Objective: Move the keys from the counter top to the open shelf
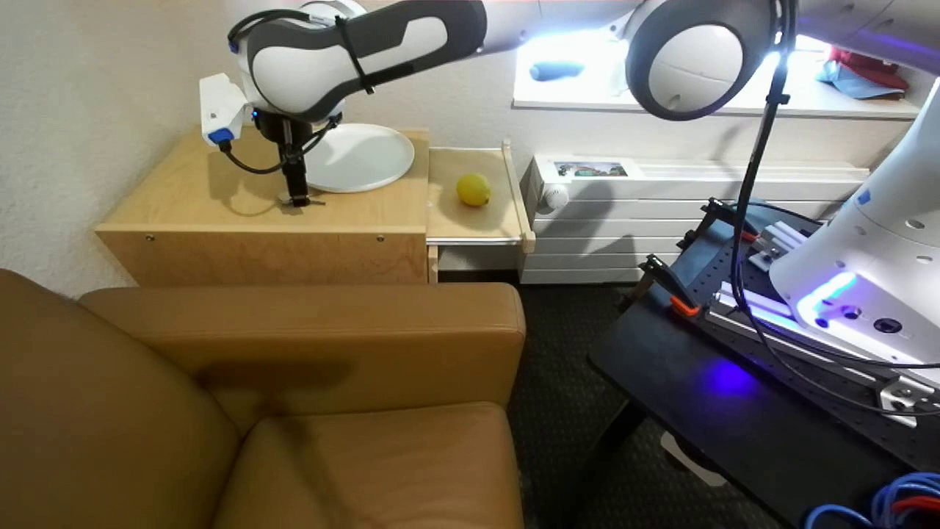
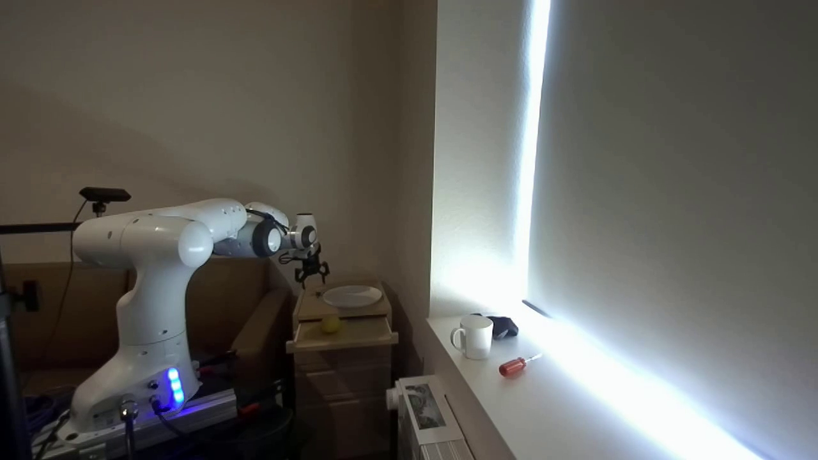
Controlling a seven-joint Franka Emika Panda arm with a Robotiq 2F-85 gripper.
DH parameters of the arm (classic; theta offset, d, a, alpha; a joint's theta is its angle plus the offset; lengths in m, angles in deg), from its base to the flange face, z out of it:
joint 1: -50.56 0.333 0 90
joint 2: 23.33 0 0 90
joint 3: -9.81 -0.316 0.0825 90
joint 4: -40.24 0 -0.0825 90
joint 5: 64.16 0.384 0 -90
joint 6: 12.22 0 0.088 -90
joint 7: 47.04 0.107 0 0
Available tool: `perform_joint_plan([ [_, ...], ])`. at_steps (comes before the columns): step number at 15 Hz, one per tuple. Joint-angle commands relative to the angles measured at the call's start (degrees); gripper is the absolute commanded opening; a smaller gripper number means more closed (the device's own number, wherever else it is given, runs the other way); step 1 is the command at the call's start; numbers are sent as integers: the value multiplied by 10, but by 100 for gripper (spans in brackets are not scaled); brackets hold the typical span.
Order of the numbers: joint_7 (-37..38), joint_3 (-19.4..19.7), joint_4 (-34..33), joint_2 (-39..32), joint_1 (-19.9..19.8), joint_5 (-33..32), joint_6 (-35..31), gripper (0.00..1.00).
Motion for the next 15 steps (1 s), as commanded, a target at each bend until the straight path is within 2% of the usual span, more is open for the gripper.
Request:
perform_joint_plan([
  [1,-25,-6,-63,-37,-4,13,29,100],
  [2,-30,-17,-6,-8,-10,13,-3,100],
  [6,-18,-26,4,-13,-22,19,-23,100],
  [12,-40,-52,31,-14,-27,27,-14,100],
  [15,-46,-38,27,-14,-17,37,-18,100],
])
